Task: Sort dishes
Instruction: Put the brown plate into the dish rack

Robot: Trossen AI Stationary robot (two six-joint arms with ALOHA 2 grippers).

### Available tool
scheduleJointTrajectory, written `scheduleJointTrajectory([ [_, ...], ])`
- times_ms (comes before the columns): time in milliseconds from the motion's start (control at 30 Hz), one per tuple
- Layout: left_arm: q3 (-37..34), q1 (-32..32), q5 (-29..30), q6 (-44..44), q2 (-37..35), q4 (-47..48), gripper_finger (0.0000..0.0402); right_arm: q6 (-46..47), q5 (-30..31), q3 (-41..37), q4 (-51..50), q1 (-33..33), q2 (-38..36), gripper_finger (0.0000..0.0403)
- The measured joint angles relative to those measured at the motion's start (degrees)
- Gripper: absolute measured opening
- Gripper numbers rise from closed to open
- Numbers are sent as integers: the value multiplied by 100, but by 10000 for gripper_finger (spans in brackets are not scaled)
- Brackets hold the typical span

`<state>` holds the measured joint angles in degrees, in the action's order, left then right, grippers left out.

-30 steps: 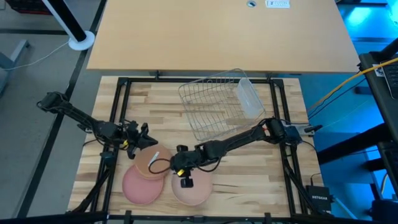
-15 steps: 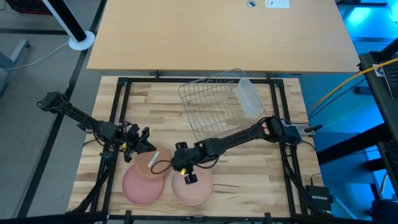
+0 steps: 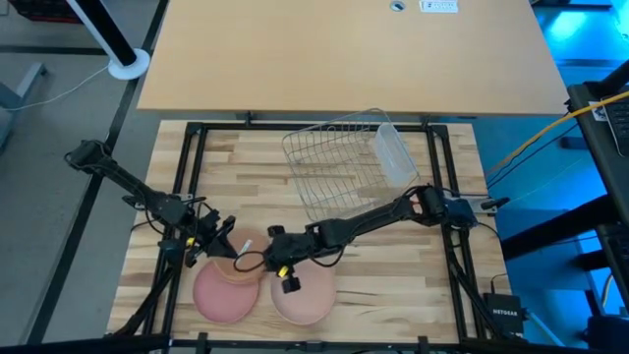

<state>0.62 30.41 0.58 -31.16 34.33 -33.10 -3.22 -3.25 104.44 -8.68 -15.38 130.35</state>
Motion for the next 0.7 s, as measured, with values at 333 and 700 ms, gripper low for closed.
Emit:
scheduleJointTrajectory([
  [333, 0, -2, 2, 99, 0, -4, 0, -23, 494, 0, 426, -39, 393, 103],
  [700, 0, -4, 4, 307, 0, -1, 0, -13, 729, -2, 407, -35, 581, 103],
])
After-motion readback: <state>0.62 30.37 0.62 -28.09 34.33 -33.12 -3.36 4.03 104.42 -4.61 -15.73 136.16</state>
